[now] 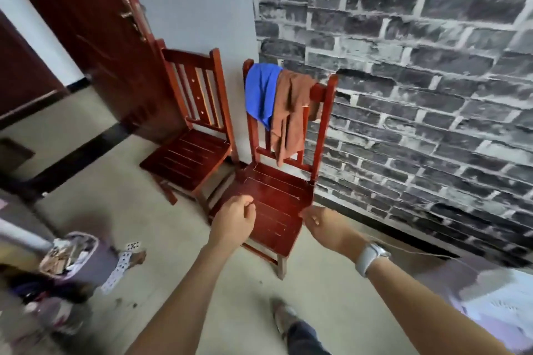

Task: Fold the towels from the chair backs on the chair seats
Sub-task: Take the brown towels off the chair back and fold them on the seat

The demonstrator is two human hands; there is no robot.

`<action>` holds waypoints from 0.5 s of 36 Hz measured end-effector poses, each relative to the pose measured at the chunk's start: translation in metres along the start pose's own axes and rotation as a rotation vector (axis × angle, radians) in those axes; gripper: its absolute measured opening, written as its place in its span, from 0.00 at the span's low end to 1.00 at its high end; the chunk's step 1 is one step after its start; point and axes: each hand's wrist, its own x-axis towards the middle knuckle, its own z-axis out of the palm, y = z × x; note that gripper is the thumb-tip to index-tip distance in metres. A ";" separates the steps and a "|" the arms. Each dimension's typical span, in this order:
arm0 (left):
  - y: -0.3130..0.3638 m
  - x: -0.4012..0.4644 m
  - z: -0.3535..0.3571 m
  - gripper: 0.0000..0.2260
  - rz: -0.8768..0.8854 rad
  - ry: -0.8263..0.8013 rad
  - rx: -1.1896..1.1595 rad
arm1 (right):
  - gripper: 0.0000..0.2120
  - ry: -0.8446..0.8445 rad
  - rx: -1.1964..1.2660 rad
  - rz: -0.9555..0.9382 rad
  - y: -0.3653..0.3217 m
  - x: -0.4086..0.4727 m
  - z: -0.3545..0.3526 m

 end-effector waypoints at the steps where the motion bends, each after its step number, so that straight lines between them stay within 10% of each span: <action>1: -0.008 0.008 -0.004 0.13 -0.023 0.001 0.001 | 0.13 -0.014 0.003 -0.012 -0.006 0.013 0.003; 8: -0.048 0.101 -0.023 0.14 -0.076 0.031 -0.013 | 0.13 -0.052 0.021 -0.090 -0.036 0.127 0.010; 18: -0.039 0.306 -0.049 0.14 0.127 0.010 0.018 | 0.14 0.411 0.000 0.047 -0.053 0.327 -0.064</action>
